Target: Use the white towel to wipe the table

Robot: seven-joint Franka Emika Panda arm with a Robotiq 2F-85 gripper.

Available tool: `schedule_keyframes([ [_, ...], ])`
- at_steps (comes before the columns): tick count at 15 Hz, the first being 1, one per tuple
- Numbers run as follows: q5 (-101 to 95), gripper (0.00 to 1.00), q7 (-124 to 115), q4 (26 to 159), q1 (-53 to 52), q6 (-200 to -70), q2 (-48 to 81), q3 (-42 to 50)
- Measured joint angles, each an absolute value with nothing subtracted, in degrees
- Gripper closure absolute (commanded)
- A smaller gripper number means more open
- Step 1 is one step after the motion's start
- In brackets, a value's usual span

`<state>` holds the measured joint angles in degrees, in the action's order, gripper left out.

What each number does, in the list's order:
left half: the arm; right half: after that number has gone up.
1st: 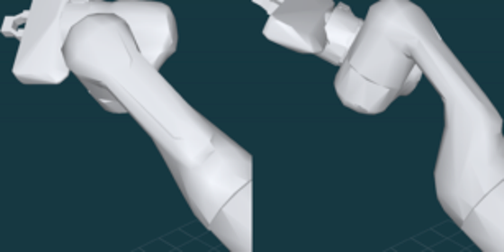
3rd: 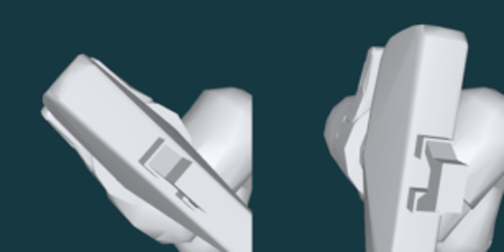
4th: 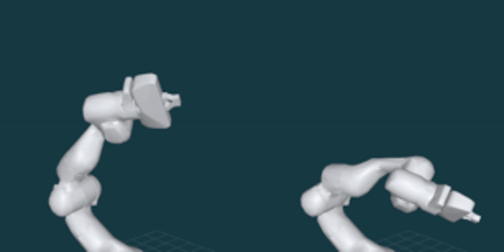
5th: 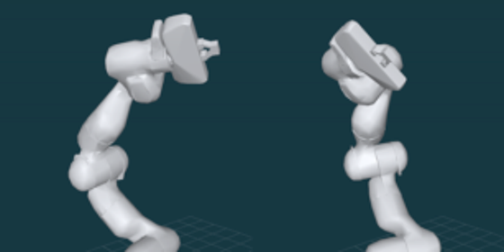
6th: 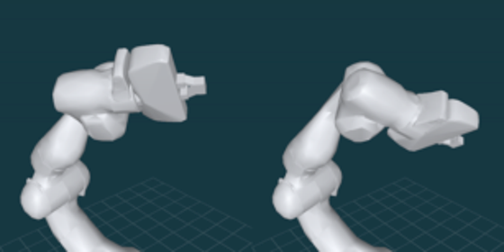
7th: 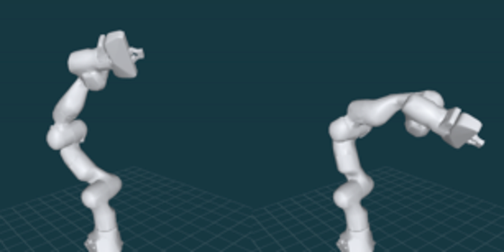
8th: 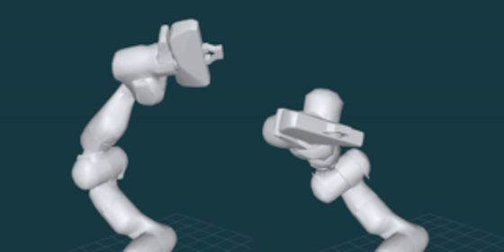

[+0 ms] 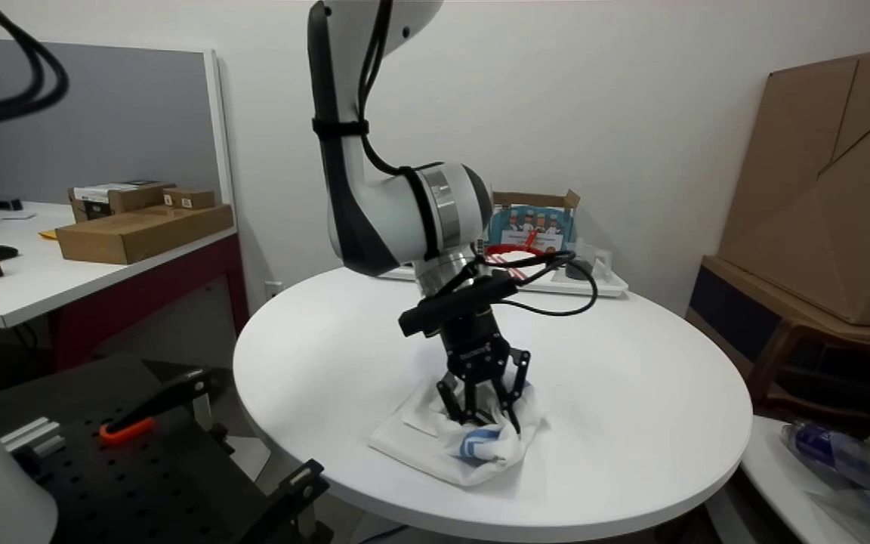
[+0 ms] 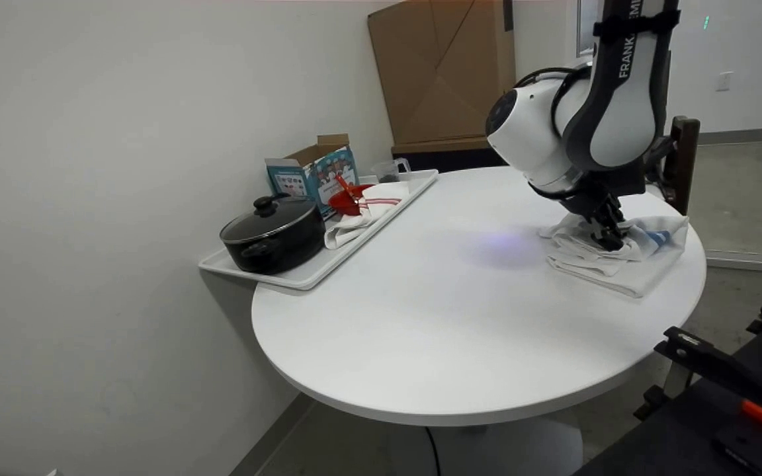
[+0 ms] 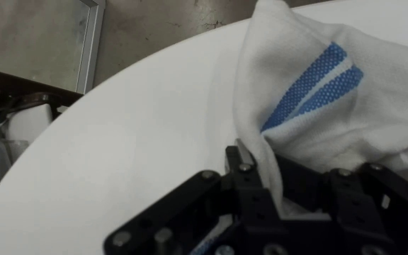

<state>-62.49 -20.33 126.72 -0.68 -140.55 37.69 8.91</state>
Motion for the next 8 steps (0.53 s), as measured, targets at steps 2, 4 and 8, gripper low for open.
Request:
schedule_keyframes([
  [2, -62.02, 0.94, -20.35, 123.01, 1.22, -140.56, 38.44, 9.19],
  [4, -61.12, 0.94, -20.37, 118.45, 2.37, -140.57, 39.08, 9.23],
  [8, -58.48, 0.94, -20.37, 109.73, 2.14, -140.63, 39.82, 8.35],
])
